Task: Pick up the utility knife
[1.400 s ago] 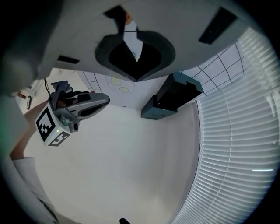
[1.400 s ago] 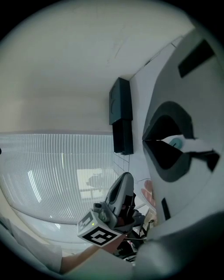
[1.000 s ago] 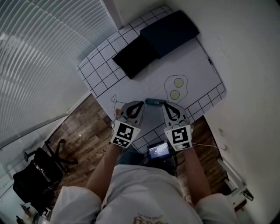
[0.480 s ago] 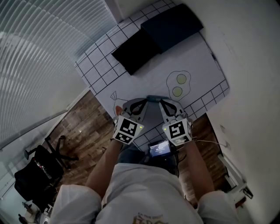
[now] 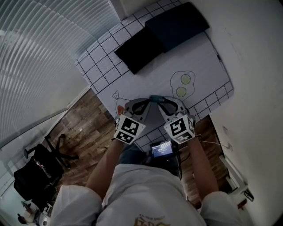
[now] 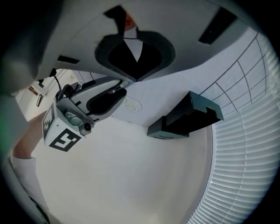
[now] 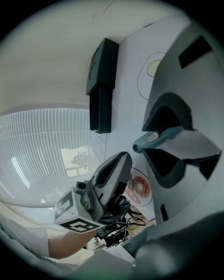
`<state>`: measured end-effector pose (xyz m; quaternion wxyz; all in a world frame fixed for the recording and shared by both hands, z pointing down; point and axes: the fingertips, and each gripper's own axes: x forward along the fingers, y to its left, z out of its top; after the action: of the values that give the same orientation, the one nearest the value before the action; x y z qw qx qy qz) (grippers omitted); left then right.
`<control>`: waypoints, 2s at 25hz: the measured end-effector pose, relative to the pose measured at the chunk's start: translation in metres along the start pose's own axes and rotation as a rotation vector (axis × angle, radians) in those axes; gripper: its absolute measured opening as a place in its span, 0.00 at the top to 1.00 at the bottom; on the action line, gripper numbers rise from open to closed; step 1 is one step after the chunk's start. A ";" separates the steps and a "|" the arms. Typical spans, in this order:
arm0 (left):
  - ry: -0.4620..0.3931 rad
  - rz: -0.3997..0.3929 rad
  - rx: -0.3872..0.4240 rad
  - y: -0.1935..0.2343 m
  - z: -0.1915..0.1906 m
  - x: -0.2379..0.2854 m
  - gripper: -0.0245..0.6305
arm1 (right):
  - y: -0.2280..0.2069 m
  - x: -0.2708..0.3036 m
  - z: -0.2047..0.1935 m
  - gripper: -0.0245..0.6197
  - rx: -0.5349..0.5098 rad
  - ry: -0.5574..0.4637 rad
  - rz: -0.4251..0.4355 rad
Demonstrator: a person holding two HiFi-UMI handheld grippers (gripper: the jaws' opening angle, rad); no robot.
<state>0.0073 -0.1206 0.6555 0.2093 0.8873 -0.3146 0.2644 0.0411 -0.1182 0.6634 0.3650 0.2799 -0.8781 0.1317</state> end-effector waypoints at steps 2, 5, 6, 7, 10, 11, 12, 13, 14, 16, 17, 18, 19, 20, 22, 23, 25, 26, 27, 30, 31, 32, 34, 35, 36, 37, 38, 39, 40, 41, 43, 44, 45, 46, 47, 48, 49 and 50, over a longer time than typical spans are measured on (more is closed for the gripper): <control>0.003 -0.001 -0.007 0.001 -0.001 0.000 0.95 | 0.000 0.002 0.000 0.76 -0.022 0.008 0.010; 0.008 -0.004 -0.014 0.004 -0.003 0.002 0.95 | -0.002 0.008 -0.003 0.75 -0.052 0.025 0.023; 0.009 -0.005 -0.017 0.005 -0.003 0.002 0.95 | -0.002 0.010 -0.003 0.75 -0.054 0.032 0.032; 0.011 -0.006 -0.021 0.006 -0.003 0.003 0.95 | -0.002 0.011 -0.003 0.74 -0.057 0.041 0.044; 0.015 -0.010 -0.031 0.009 -0.003 0.006 0.95 | 0.001 0.014 -0.005 0.73 -0.100 0.087 0.084; 0.016 -0.012 -0.032 0.009 -0.003 0.006 0.95 | 0.002 0.016 -0.006 0.72 -0.120 0.109 0.099; 0.018 -0.013 -0.032 0.009 -0.002 0.007 0.95 | 0.002 0.017 -0.008 0.70 -0.142 0.132 0.109; 0.019 -0.016 -0.032 0.010 -0.003 0.008 0.95 | 0.002 0.019 -0.009 0.71 -0.170 0.157 0.113; 0.021 -0.019 -0.032 0.010 -0.003 0.009 0.95 | 0.002 0.021 -0.011 0.70 -0.200 0.180 0.116; 0.024 -0.025 -0.033 0.010 -0.003 0.011 0.95 | 0.002 0.025 -0.014 0.70 -0.238 0.215 0.128; 0.025 -0.027 -0.033 0.010 -0.003 0.012 0.95 | 0.002 0.026 -0.014 0.70 -0.240 0.223 0.135; 0.026 -0.027 -0.034 0.010 -0.003 0.013 0.95 | 0.002 0.026 -0.014 0.70 -0.239 0.225 0.141; 0.027 -0.027 -0.037 0.010 -0.004 0.014 0.95 | 0.002 0.026 -0.013 0.71 -0.238 0.222 0.146; 0.028 -0.028 -0.040 0.010 -0.004 0.014 0.95 | 0.004 0.025 -0.014 0.72 -0.236 0.219 0.150; 0.031 -0.032 -0.048 0.009 -0.005 0.014 0.95 | 0.006 0.024 -0.015 0.74 -0.234 0.221 0.154; 0.031 -0.034 -0.049 0.010 -0.005 0.014 0.95 | 0.007 0.024 -0.015 0.74 -0.235 0.225 0.154; 0.029 -0.032 -0.048 0.013 -0.004 0.014 0.95 | 0.006 0.025 -0.014 0.75 -0.235 0.228 0.152; 0.026 -0.030 -0.048 0.014 -0.003 0.014 0.95 | 0.005 0.025 -0.014 0.75 -0.231 0.226 0.148; 0.022 -0.028 -0.050 0.015 -0.002 0.014 0.95 | 0.004 0.026 -0.013 0.75 -0.223 0.222 0.144; 0.015 -0.026 -0.056 0.016 -0.002 0.011 0.95 | 0.005 0.024 -0.013 0.75 -0.179 0.208 0.134; 0.016 -0.025 -0.056 0.016 -0.002 0.009 0.95 | 0.005 0.022 -0.013 0.75 -0.165 0.204 0.129; 0.016 -0.024 -0.057 0.017 -0.003 0.008 0.95 | 0.006 0.021 -0.012 0.75 -0.154 0.199 0.122; 0.016 -0.022 -0.059 0.019 -0.003 0.005 0.95 | 0.004 0.016 -0.010 0.75 -0.130 0.188 0.100; 0.014 -0.021 -0.062 0.020 -0.003 0.005 0.95 | 0.003 0.015 -0.009 0.75 -0.116 0.182 0.090; 0.013 -0.018 -0.065 0.020 -0.004 0.004 0.95 | 0.002 0.013 -0.009 0.75 -0.104 0.179 0.082; 0.012 -0.015 -0.069 0.021 -0.005 0.004 0.95 | 0.002 0.013 -0.009 0.75 -0.097 0.178 0.075; 0.011 -0.012 -0.071 0.022 -0.005 0.003 0.95 | 0.001 0.012 -0.010 0.75 -0.096 0.180 0.068; 0.009 -0.010 -0.070 0.022 -0.005 0.002 0.95 | 0.001 0.012 -0.011 0.75 -0.098 0.183 0.059; 0.006 -0.009 -0.069 0.022 -0.004 0.001 0.95 | 0.001 0.010 -0.012 0.75 -0.103 0.185 0.050; 0.002 -0.008 -0.066 0.021 -0.003 0.000 0.95 | 0.001 0.009 -0.012 0.75 -0.106 0.184 0.041; -0.008 -0.003 -0.061 0.021 -0.001 -0.003 0.95 | 0.001 0.006 -0.009 0.75 -0.106 0.173 0.024; -0.014 0.000 -0.059 0.022 0.001 -0.004 0.95 | -0.001 0.005 -0.007 0.75 -0.103 0.164 0.014; -0.019 0.004 -0.058 0.022 0.003 -0.005 0.95 | -0.002 0.003 -0.004 0.75 -0.096 0.154 0.003; -0.023 0.008 -0.056 0.023 0.005 -0.007 0.95 | -0.004 0.001 -0.001 0.75 -0.084 0.142 -0.009; -0.027 0.012 -0.055 0.022 0.008 -0.008 0.95 | -0.005 -0.002 0.002 0.75 -0.068 0.128 -0.021; -0.034 0.015 -0.054 0.022 0.011 -0.010 0.95 | -0.005 -0.006 0.005 0.75 -0.050 0.114 -0.033; -0.042 0.018 -0.054 0.021 0.014 -0.013 0.95 | -0.006 -0.010 0.007 0.75 -0.031 0.102 -0.044; -0.050 0.021 -0.056 0.021 0.017 -0.015 0.95 | -0.007 -0.013 0.009 0.75 -0.015 0.091 -0.054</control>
<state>-0.0107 -0.1376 0.6375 0.2232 0.8842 -0.3361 0.2355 0.0477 -0.1223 0.6476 0.4100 0.2944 -0.8537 0.1279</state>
